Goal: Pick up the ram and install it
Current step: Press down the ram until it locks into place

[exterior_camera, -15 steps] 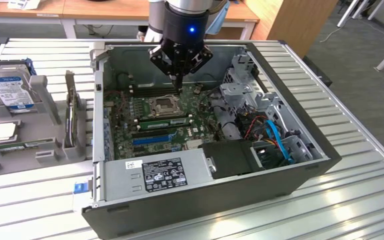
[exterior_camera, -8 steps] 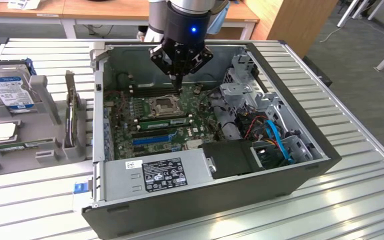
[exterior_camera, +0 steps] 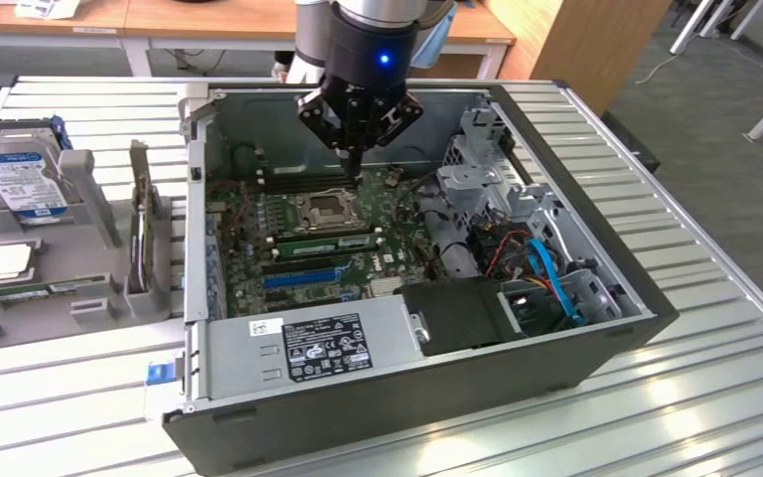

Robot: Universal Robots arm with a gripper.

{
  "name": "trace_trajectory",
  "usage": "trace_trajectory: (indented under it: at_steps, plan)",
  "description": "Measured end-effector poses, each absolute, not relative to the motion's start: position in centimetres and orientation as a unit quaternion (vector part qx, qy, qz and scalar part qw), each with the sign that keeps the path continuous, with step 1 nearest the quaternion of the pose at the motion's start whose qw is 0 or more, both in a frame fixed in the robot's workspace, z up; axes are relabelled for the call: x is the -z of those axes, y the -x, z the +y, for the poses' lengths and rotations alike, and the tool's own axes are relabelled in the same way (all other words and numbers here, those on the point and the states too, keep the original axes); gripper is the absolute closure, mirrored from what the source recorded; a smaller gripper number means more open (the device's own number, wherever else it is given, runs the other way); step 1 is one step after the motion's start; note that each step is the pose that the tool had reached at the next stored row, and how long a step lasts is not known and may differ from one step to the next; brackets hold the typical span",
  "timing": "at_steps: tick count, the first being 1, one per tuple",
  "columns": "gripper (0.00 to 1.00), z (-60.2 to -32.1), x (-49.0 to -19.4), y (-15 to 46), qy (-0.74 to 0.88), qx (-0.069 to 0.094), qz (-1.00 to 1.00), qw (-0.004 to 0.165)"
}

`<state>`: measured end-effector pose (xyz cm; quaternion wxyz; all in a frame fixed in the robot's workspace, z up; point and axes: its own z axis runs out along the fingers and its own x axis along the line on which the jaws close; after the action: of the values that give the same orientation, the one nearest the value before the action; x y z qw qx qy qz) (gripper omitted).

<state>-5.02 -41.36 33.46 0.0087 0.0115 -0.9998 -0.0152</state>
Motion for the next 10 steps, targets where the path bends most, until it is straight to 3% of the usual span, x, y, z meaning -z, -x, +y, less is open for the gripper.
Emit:
trace_trajectory:
  at_steps: [10]
  plan:
    - [0.9,-41.37,-33.45,5.58,-0.012,0.015,-1.0,0.009]
